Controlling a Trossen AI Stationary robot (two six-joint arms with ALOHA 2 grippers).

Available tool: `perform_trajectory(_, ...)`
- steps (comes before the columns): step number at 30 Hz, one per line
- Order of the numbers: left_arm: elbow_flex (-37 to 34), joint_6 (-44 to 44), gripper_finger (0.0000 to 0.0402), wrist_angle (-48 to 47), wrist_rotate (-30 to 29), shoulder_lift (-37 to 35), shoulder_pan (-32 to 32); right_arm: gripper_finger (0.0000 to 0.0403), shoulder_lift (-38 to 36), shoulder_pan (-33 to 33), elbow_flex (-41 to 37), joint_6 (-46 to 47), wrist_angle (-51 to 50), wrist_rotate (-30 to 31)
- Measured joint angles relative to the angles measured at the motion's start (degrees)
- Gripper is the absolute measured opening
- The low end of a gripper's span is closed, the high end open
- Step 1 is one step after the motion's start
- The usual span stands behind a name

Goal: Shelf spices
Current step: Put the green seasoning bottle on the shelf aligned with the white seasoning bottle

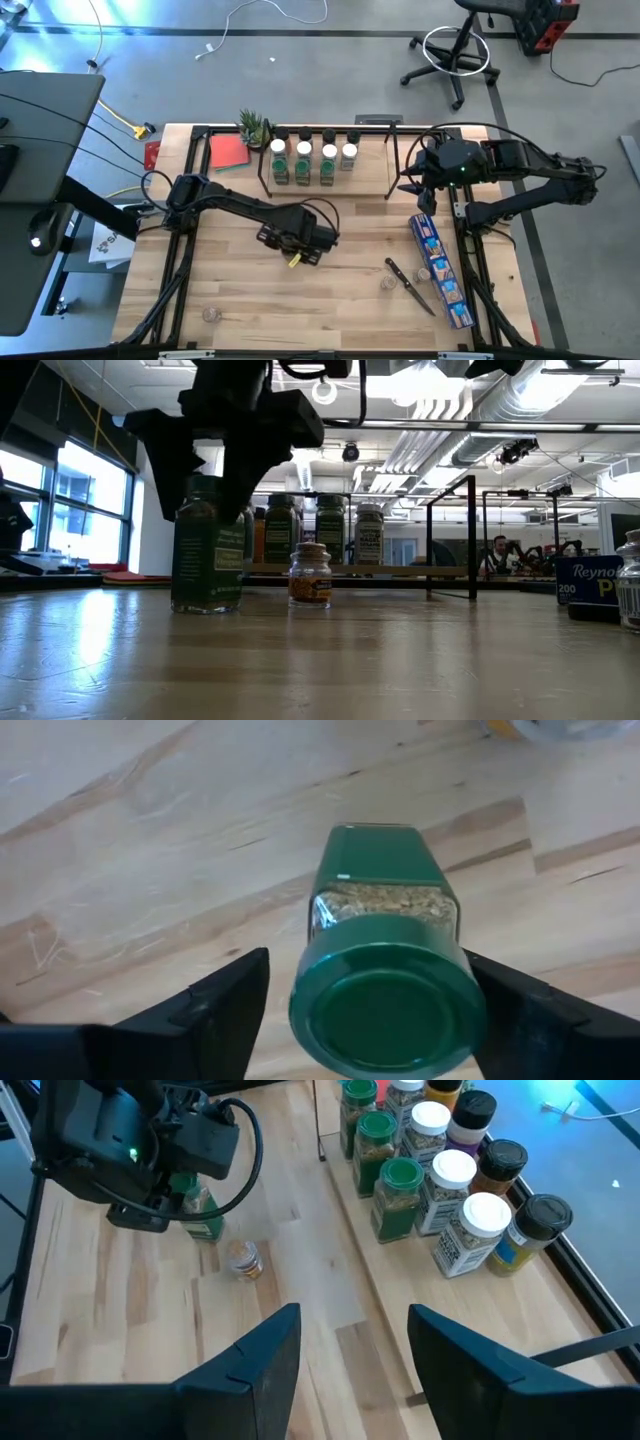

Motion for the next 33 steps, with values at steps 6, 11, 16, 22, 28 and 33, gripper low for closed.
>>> perform_trajectory(6, 0.0, 4.0, 0.0194, 0.0, -0.1, 0.0, 0.0, 0.0181, 0.0, 0.0, 0.0, 0.0, 0.0, 0.0)
perform_trajectory(11, 1.8, 9.7, 0.0189, -1.4, -0.2, 0.1, 0.1, 0.0181, 0.0, 0.0, 0.0, 0.0, 0.0, -0.2)
perform_trajectory(16, 9.5, 17.6, 0.0189, -6.6, 3.5, 0.0, 1.5, 0.0181, -1.2, 0.0, 0.0, -1.6, -2.2, -1.4)
perform_trajectory(22, 22.4, 28.2, 0.0189, -7.7, 3.8, 0.0, 7.9, 0.0181, -4.3, 0.0, 0.0, -1.9, -6.2, -1.4)
perform_trajectory(28, 29.7, 38.9, 0.0189, -1.6, -0.2, 0.1, 16.9, 0.0181, -7.3, 0.0, 0.0, -0.1, -7.3, -1.2)
perform_trajectory(33, 36.6, 50.2, 0.0189, 2.9, -0.3, 4.5, 22.1, 0.0181, -8.4, 0.0, 0.0, 2.2, -7.4, 1.4)
